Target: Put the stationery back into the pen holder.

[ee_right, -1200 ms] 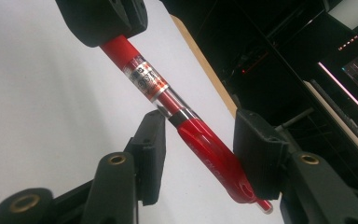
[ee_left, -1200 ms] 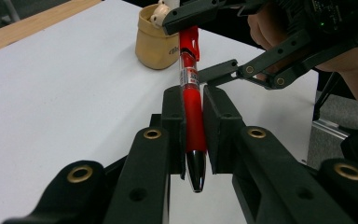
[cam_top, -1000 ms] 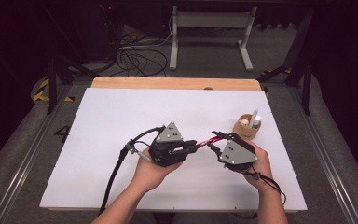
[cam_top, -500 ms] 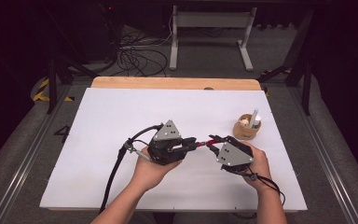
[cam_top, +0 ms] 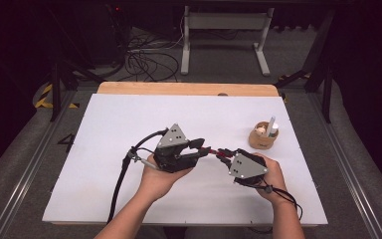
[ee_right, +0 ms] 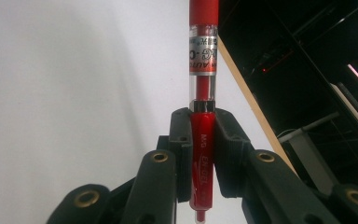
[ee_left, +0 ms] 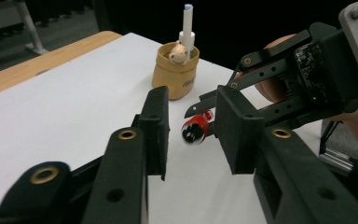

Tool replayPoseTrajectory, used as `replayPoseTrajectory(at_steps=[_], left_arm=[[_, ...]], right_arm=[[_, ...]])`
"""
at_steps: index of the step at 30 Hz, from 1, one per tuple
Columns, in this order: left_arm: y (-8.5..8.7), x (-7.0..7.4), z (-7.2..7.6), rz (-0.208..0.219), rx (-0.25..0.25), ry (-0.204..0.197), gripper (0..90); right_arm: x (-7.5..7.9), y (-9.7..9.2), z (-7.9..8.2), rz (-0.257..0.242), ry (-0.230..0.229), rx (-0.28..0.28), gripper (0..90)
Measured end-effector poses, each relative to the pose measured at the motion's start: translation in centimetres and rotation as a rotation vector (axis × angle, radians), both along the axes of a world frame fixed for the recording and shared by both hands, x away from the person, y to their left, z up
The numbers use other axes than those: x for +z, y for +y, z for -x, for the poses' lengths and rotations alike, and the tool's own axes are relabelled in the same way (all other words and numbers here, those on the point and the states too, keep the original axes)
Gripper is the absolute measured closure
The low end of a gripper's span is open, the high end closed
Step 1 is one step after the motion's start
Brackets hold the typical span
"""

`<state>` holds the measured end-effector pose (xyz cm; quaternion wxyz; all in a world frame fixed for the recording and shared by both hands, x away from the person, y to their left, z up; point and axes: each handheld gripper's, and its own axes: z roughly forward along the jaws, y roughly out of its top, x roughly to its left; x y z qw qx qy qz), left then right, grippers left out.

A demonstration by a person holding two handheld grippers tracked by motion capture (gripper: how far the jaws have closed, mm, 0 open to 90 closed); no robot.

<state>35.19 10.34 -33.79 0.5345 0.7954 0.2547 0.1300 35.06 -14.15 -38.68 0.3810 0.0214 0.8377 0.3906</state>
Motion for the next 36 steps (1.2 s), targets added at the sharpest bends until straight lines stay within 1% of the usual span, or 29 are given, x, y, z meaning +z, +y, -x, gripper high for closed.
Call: replayPoseTrajectory(at_steps=[2,4,6,9,10,19,22,28,32,36], left_arm=[[0.1,0.0,0.1,0.007,0.001,0.000,59.9],[0.2,0.1,0.1,0.010,0.002,-0.009,56.9],[0.3,0.1,0.1,0.009,0.008,-0.007,54.6],[0.5,0.1,0.1,0.012,0.011,-0.015,51.7],[0.6,0.1,0.1,0.012,0.012,-0.023,50.8],[1.5,-0.1,0.1,0.014,0.021,-0.049,46.0],[1.9,-0.2,0.1,0.013,0.028,-0.053,44.9],[2.8,-0.5,0.0,0.018,0.039,-0.054,42.3],[3.4,-0.5,0.0,0.019,0.048,-0.065,41.4],[4.2,-0.6,0.0,0.022,0.058,-0.080,40.5]], right_arm=[[0.0,-0.2,-0.1,-0.020,0.003,-0.009,79.7],[0.0,-0.5,-0.3,-0.047,0.012,-0.020,79.7],[0.1,-0.7,-0.4,-0.073,0.017,-0.034,79.7],[0.1,-1.0,-0.6,-0.111,0.021,-0.053,79.7],[0.1,-1.2,-0.6,-0.127,0.024,-0.057,79.7],[0.2,-2.2,-1.2,-0.255,0.052,-0.103,79.7],[0.3,-2.6,-1.3,-0.292,0.053,-0.119,79.6],[0.4,-3.1,-1.4,-0.350,0.070,-0.129,79.7],[0.4,-3.4,-1.5,-0.383,0.075,-0.137,79.7],[0.6,-3.9,-1.5,-0.437,0.079,-0.147,79.7]])
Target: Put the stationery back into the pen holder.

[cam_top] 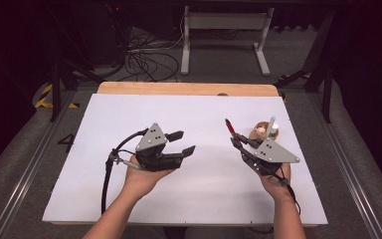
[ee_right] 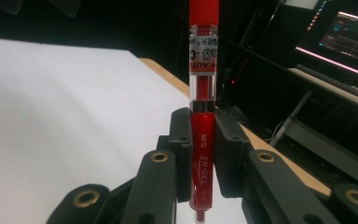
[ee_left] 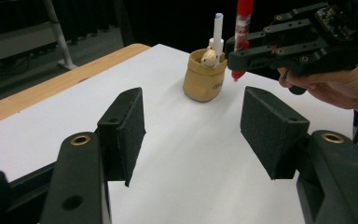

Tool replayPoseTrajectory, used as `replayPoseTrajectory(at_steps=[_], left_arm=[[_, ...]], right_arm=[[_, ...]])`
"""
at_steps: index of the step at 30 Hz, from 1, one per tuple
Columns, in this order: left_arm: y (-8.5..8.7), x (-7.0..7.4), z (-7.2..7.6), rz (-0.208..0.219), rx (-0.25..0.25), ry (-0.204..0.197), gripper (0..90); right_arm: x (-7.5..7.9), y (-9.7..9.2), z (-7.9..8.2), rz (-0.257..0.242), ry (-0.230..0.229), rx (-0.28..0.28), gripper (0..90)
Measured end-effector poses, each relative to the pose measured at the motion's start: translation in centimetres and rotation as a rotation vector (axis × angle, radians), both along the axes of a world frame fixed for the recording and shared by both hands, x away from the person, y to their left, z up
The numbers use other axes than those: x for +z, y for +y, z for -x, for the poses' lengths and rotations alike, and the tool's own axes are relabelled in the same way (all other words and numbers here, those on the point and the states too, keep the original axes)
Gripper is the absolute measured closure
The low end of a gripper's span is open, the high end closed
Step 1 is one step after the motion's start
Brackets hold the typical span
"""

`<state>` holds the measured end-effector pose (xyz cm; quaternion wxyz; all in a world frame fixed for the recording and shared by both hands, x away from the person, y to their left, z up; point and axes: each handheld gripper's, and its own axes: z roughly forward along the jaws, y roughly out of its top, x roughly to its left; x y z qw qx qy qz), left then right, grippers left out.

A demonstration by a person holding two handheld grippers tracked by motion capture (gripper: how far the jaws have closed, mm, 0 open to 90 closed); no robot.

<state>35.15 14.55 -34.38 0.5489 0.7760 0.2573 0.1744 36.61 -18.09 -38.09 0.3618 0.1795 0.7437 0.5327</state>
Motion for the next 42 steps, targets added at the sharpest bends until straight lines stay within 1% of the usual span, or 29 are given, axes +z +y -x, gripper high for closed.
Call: replayPoseTrajectory(at_steps=[1,6,11,15,16,18,19,21,25,28,32,33,35,38,39,42], left_arm=[[0.2,0.0,0.0,0.002,0.004,-0.008,40.4],[1.2,-0.2,0.0,0.010,0.018,-0.014,40.0],[2.1,-0.4,-0.1,0.013,0.033,-0.015,39.6],[2.7,-0.6,-0.1,0.013,0.042,-0.006,39.5],[2.8,-0.7,-0.1,0.013,0.040,-0.003,39.3],[3.2,-0.7,-0.1,0.016,0.041,-0.006,38.9],[3.3,-0.7,-0.1,0.013,0.043,-0.016,38.6],[3.6,-0.7,0.0,0.019,0.047,-0.022,37.5],[4.2,-0.6,0.2,0.023,0.057,-0.034,36.2],[4.7,-0.7,0.2,0.020,0.067,-0.036,35.7],[5.3,-0.9,0.3,0.022,0.079,-0.034,34.9],[5.5,-0.9,0.3,0.020,0.083,-0.040,34.8],[5.8,-1.0,0.4,0.026,0.087,-0.034,34.3],[6.3,-1.0,0.4,0.027,0.097,-0.043,33.8],[6.4,-1.1,0.4,0.033,0.098,-0.036,33.6],[6.8,-1.2,0.5,0.033,0.105,-0.040,33.2]], right_arm=[[0.0,-0.1,0.0,-0.012,0.001,-0.003,79.7],[0.2,-0.9,-0.2,-0.077,0.002,-0.024,79.7],[0.4,-1.8,-0.4,-0.138,-0.005,-0.051,79.6],[0.4,-2.7,-0.4,-0.187,-0.006,-0.079,79.7],[0.5,-3.0,-0.5,-0.191,-0.020,-0.087,79.7],[0.5,-3.4,-0.5,-0.220,-0.019,-0.101,79.7],[0.5,-3.7,-0.6,-0.225,-0.023,-0.106,79.7],[0.5,-4.1,-0.6,-0.258,-0.019,-0.118,79.7],[0.3,-4.8,-0.8,-0.276,-0.024,-0.157,79.7],[0.1,-5.3,-1.0,-0.293,-0.033,-0.191,79.7],[-0.3,-6.1,-1.2,-0.320,-0.031,-0.238,79.7],[-0.4,-6.3,-1.3,-0.323,-0.030,-0.246,79.6],[-0.6,-6.6,-1.5,-0.326,-0.030,-0.263,79.7],[-0.9,-7.0,-1.7,-0.333,-0.024,-0.288,79.6],[-1.0,-7.1,-1.7,-0.336,-0.023,-0.298,79.6],[-1.4,-7.4,-1.9,-0.344,-0.024,-0.324,79.6]])
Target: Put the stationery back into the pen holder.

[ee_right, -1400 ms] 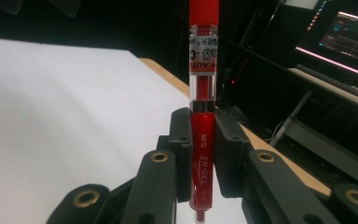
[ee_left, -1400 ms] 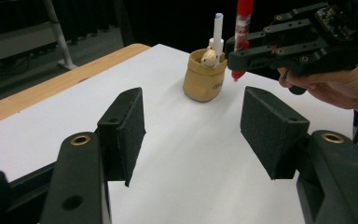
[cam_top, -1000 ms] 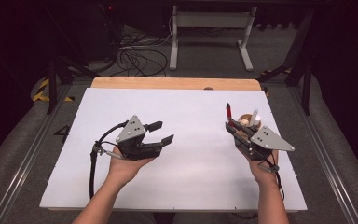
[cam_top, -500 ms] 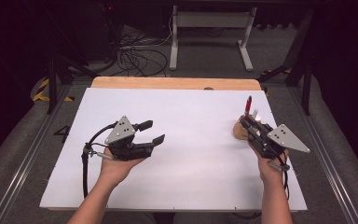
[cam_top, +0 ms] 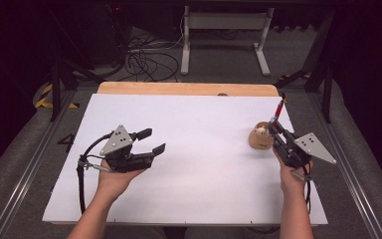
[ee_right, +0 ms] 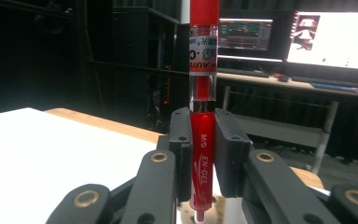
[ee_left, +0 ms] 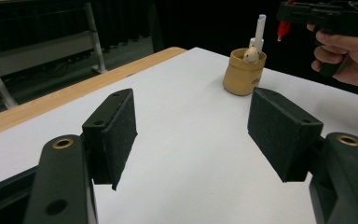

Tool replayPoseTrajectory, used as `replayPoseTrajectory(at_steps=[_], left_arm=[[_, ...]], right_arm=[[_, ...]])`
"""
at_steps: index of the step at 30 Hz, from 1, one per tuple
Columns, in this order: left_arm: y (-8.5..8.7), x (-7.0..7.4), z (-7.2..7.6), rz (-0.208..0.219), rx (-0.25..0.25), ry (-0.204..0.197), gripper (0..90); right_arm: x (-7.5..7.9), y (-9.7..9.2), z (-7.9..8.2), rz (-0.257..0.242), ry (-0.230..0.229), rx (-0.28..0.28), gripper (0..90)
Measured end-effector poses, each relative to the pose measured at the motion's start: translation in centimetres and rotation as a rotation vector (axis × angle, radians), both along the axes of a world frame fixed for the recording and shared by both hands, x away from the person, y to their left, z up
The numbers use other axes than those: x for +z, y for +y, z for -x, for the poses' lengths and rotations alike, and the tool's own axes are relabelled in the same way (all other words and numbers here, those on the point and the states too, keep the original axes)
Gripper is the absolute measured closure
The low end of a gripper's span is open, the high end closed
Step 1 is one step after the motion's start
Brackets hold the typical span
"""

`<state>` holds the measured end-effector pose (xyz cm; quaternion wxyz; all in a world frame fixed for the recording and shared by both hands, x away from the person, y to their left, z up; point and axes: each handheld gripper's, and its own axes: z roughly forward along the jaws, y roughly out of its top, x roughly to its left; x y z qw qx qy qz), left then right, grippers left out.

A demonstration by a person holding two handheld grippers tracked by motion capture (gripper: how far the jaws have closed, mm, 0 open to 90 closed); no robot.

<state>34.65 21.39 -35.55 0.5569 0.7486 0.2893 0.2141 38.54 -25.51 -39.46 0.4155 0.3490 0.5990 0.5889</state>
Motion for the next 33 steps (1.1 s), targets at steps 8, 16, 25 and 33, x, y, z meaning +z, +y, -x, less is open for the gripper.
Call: replayPoseTrajectory(at_steps=[8,16,25,33], left_arm=[[0.7,-0.5,0.1,0.009,0.013,0.000,33.0],[0.7,-0.8,0.1,0.000,0.017,-0.001,33.0],[0.7,-1.0,0.3,-0.003,0.017,-0.003,33.0],[0.7,-1.1,0.3,0.001,0.017,0.000,33.0]], right_arm=[[-1.3,-0.9,-0.8,-0.024,0.026,-0.068,79.6],[-2.6,-1.2,-2.1,-0.029,0.046,-0.110,79.6],[-3.8,-1.6,-2.9,-0.057,0.060,-0.122,79.6],[-4.3,-1.5,-3.3,-0.054,0.066,-0.120,79.6]])
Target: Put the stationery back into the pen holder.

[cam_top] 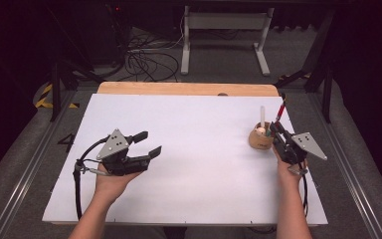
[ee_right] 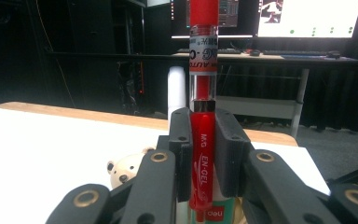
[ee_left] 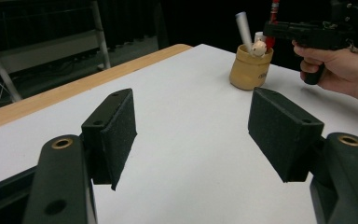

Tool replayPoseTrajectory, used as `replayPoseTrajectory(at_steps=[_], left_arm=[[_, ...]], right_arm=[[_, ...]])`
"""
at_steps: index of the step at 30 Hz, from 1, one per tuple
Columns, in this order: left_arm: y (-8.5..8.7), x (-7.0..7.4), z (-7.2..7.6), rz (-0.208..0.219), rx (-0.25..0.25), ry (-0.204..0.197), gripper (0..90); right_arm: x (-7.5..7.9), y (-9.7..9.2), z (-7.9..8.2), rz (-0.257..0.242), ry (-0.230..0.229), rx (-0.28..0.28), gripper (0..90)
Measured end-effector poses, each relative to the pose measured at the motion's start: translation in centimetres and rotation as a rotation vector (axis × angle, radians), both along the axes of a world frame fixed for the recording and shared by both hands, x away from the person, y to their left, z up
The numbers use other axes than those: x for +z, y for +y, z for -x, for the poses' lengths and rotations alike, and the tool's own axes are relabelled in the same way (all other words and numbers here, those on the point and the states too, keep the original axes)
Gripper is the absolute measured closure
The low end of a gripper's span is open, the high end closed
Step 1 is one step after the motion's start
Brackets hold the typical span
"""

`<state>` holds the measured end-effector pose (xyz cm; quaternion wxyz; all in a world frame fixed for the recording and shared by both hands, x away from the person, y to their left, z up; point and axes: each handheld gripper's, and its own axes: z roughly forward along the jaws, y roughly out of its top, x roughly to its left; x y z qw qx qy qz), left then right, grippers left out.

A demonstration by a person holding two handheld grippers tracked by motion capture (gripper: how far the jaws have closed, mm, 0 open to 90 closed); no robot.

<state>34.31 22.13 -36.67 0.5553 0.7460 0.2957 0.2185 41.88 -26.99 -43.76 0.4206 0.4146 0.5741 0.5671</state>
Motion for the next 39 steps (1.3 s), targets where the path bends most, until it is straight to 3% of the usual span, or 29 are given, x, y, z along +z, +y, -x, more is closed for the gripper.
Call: replayPoseTrajectory(at_steps=[9,19,25,32,39], left_arm=[[0.0,-0.2,0.0,0.006,0.001,0.004,33.0],[0.0,-0.2,0.1,0.009,0.004,0.003,33.1],[0.1,-0.2,0.1,0.009,0.003,0.004,33.1],[0.0,-0.1,0.1,0.005,0.002,0.004,33.1],[-0.1,-0.2,0.1,0.005,-0.001,0.005,33.1]], right_arm=[[-0.3,0.0,-0.3,0.047,-0.035,-0.022,79.5],[-0.4,0.9,-0.5,0.162,-0.081,-0.018,79.5],[-0.2,0.9,-0.2,0.146,-0.102,-0.014,79.5],[-0.1,-0.1,0.0,0.087,-0.081,-0.040,79.6],[-0.5,-0.3,-0.2,0.075,-0.045,-0.059,79.6]])
